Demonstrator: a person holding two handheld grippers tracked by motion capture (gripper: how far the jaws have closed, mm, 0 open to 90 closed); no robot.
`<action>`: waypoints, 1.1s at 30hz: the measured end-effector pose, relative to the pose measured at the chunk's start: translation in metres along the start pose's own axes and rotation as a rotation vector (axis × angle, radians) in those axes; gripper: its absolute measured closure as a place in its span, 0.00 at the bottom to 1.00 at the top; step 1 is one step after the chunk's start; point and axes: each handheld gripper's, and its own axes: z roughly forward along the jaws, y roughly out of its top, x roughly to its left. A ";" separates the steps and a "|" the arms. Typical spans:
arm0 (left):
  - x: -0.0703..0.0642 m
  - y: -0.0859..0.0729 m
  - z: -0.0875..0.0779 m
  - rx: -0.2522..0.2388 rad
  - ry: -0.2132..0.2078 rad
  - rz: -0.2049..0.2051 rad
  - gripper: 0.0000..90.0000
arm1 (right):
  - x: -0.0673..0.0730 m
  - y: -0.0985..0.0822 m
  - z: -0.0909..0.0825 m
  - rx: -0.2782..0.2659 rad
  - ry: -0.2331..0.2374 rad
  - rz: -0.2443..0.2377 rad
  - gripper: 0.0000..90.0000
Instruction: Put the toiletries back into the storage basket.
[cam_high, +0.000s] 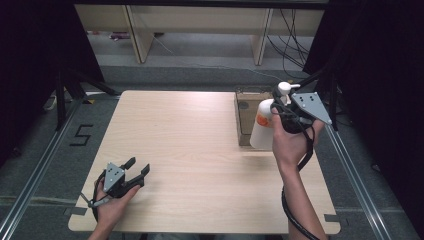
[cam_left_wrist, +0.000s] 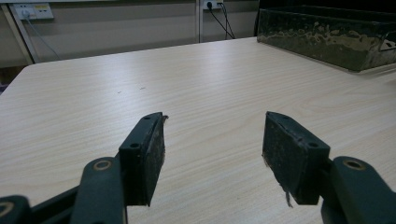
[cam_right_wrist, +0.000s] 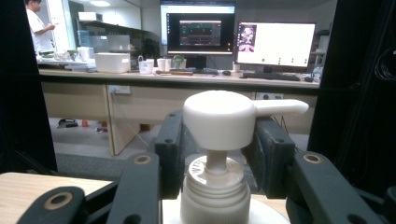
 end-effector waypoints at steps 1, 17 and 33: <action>0.000 0.000 0.000 0.001 0.001 -0.002 0.43 | 0.000 0.001 0.001 -0.005 -0.003 -0.002 0.67; 0.000 0.000 0.000 0.002 -0.001 -0.003 0.43 | -0.005 0.019 0.015 -0.021 -0.008 -0.001 0.67; 0.000 0.000 0.000 0.003 -0.002 -0.003 0.43 | -0.011 0.030 0.037 -0.013 -0.019 0.009 0.67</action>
